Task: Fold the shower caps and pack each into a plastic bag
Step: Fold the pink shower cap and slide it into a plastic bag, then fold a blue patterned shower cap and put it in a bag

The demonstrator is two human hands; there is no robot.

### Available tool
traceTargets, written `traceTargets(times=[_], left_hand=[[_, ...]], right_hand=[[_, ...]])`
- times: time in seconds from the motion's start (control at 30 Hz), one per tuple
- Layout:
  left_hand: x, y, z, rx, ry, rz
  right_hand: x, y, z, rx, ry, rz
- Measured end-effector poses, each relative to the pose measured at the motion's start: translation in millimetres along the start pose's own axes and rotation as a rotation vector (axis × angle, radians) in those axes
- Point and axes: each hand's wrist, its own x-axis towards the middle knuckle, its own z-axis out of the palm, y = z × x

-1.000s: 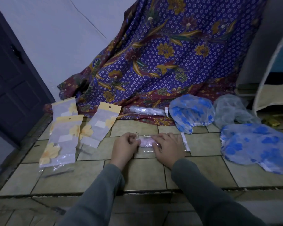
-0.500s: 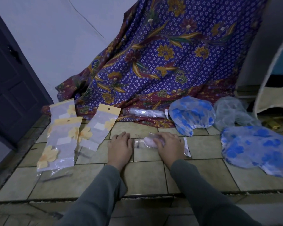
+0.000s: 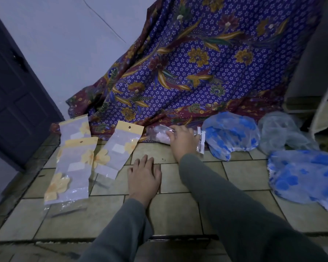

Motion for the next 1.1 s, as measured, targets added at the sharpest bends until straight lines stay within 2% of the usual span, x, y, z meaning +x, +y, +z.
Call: traceTargets(times=[0.17,0.23,0.4,0.5,0.6,0.67,0.8,0.87,0.93,1.03,1.1], left_hand=[[1,0,-1,0.013,0.004,0.005],[1,-1,0,0.016,0.016,0.004],[1,-1,3,0.021,0.041,0.016],[1,-1,3,0.03,0.037,0.024],[1,0,2,0.039,0.01,0.029],[0,2,0,0.043,0.005,0.023],[-8,28,-4,-0.045,-0.013,0.137],[-16,48,-2,-0.063,-0.052,0.258],[-20,59,3,-0.035,-0.074,0.309],[-22,58,9,-0.062,-0.052,0.273],[-23,56,10,-0.082,-0.04,0.273]], right_hand=[[10,-2,14,-0.151,-0.18,-0.072],[7,3,17,-0.152,-0.203,-0.138],[-10,20,9,-0.052,-0.078,-0.302],[-27,38,0,-0.017,0.086,-0.344],[-40,64,-13,-0.04,0.261,-0.281],[-44,85,-23,-0.078,0.305,-0.151],[-52,116,-40,-0.19,0.005,0.131],[-57,123,-45,-0.238,-0.065,0.14],[-63,127,-52,-0.294,-0.033,0.103],[-75,127,-61,-0.262,0.107,0.068],[-83,124,-65,-0.167,0.269,-0.007]])
